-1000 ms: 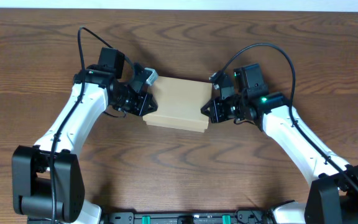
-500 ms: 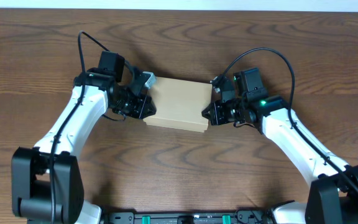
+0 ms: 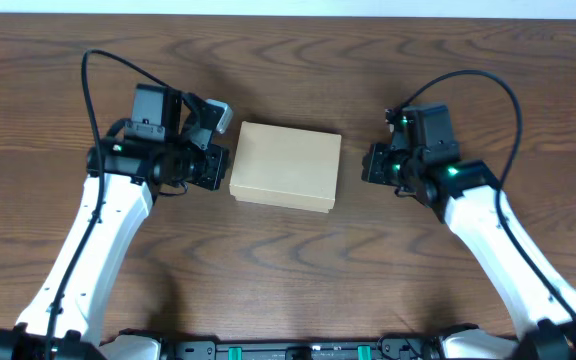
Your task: Pack container
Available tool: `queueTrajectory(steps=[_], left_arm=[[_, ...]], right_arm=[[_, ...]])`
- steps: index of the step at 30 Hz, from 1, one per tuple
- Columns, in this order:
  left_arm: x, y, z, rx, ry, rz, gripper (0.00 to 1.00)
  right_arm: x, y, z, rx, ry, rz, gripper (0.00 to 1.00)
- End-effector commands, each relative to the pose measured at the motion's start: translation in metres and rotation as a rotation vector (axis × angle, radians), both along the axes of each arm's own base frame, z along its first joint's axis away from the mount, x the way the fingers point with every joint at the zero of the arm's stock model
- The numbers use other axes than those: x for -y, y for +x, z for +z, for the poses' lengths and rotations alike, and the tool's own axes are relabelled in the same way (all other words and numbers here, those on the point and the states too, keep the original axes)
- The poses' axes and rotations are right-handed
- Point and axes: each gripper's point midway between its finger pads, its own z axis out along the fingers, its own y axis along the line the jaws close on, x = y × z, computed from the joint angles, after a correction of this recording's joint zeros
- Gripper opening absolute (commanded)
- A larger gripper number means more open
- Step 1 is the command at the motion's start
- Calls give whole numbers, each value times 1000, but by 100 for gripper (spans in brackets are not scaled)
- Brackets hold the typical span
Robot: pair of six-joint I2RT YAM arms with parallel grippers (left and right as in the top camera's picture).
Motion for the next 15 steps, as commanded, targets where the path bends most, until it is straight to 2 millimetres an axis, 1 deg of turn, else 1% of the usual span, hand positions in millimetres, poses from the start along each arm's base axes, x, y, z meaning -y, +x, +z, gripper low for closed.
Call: queueTrajectory(steps=[1, 4, 8, 10, 12, 15], left_arm=[[-20, -2, -37, -90, 28, 140, 6], [-27, -2, -54, -115, -11, 195, 6], [-26, -2, -77, -150, -33, 222, 6], [-20, -2, -85, -174, -55, 204, 6], [-6, -1, -88, -200, -129, 170, 6], [-2, -2, -94, -234, -152, 176, 6]], right_arm=[[7, 8, -26, -68, -15, -85, 2], [5, 13, -39, -94, -5, -107, 2], [-3, 24, -44, -75, 30, -89, 2], [-9, 27, -45, -70, 55, -75, 1], [-14, 32, -45, -56, 80, -59, 2], [-21, 38, -45, -32, 101, -42, 2]])
